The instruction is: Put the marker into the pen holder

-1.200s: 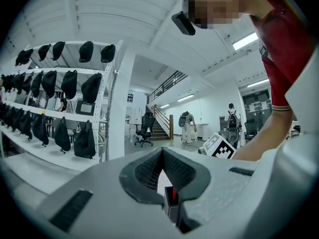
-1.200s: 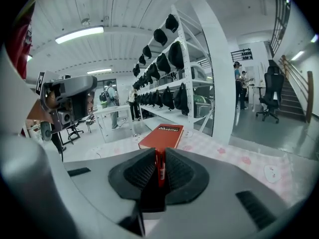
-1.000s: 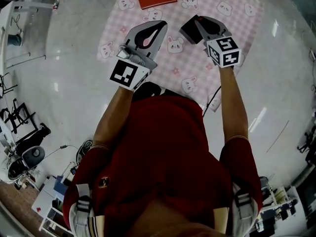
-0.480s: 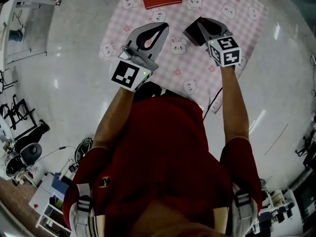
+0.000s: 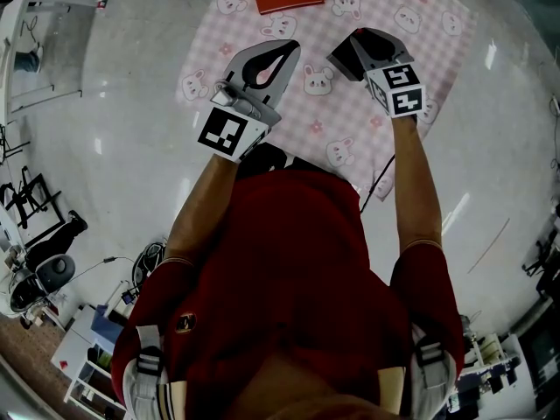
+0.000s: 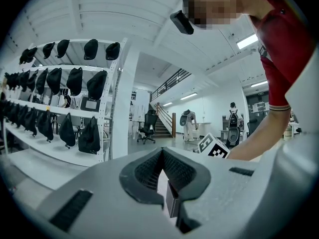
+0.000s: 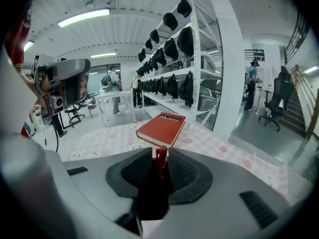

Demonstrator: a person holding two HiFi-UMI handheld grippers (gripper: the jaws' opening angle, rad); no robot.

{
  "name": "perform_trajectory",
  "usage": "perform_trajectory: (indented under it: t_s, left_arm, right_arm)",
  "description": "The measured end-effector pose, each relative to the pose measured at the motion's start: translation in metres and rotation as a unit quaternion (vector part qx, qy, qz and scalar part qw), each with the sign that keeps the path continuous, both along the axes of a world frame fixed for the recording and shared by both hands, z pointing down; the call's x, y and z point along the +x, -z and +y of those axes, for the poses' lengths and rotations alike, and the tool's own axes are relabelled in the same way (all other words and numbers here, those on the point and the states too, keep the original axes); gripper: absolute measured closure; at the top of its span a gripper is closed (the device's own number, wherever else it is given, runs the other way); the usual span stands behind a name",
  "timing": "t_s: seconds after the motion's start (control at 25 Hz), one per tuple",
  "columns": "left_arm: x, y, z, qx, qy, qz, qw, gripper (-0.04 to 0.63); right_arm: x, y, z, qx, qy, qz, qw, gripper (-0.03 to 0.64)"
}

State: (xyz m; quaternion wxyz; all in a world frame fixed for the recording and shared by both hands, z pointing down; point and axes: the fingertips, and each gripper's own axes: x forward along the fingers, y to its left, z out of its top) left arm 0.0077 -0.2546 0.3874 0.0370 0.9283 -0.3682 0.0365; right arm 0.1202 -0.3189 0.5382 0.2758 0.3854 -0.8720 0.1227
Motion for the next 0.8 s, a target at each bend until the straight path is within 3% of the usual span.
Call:
perform_trajectory:
  t_s: [0.28, 0.56, 0.8]
  left_arm:
    - [0.001, -0.005, 0.009, -0.012, -0.002, -0.009, 0.9999, 0.589]
    - [-0.001, 0.004, 0.005, 0.003, -0.008, 0.004, 1.0, 0.589]
    - [0.001, 0.008, 0.007, 0.007, -0.021, 0.008, 0.9997, 0.589]
  right_arm:
    - [0.008, 0.006, 0.001, 0.014, -0.008, 0.006, 1.0, 0.5]
    - [0.003, 0.027, 0.003, 0.038, -0.012, -0.005, 0.999, 0.5]
    - [-0.001, 0.063, 0.011, 0.07, -0.021, -0.045, 0.996, 0.524]
